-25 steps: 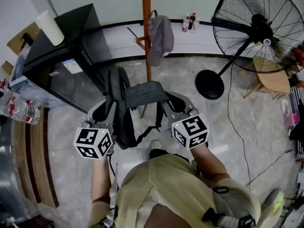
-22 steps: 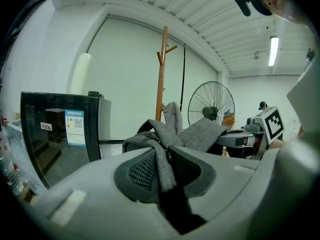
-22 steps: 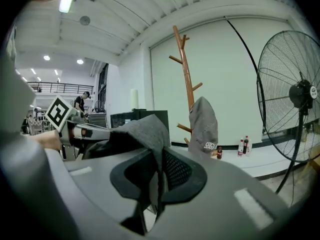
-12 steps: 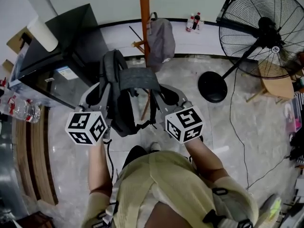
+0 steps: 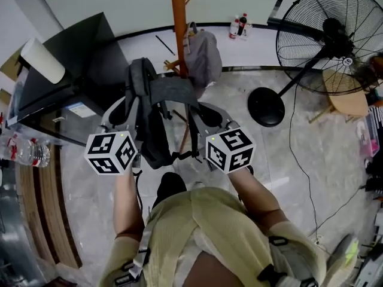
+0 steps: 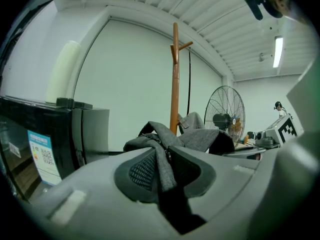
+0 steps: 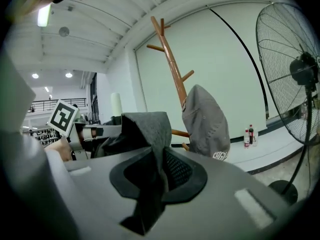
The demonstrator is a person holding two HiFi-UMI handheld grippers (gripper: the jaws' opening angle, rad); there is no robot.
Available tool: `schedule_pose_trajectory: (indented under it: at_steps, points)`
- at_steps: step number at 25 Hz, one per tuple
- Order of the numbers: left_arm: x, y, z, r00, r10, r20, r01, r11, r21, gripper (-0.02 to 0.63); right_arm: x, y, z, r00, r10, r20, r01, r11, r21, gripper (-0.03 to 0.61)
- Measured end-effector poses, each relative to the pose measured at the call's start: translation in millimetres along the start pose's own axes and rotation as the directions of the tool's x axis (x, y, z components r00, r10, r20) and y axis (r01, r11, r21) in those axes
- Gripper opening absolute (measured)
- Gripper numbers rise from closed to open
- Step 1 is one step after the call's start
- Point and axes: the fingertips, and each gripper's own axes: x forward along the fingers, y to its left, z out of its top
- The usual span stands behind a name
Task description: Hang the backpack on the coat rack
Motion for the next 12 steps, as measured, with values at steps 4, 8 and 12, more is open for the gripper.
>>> schedule_pose_trajectory:
  at_steps: [4,8,12]
  points:
    - [21.5,18.2,1.7,0.999,-0.029,-0.014,0.029,0.999,-0.019,0.078,20.4,-0.2,3.3,1.0,-0.02,-0.01,0.021,0.999,0.05,0.044]
    - [46.0,32.1,5.3,0.997,-0.068,-0.024,0.067,0.997,-0.034,0.078,41.4,-7.5,8.6,0.998,-0.064,-0.013,0.065,0.994,0.092,0.043]
    - [68.9,43.3,4.5,0.994,-0.105,-0.041,0.103,0.993,-0.052,0.077,57.5,-15.4,9.9,0.994,-0.105,-0.02,0.107,0.985,0.133,0.043]
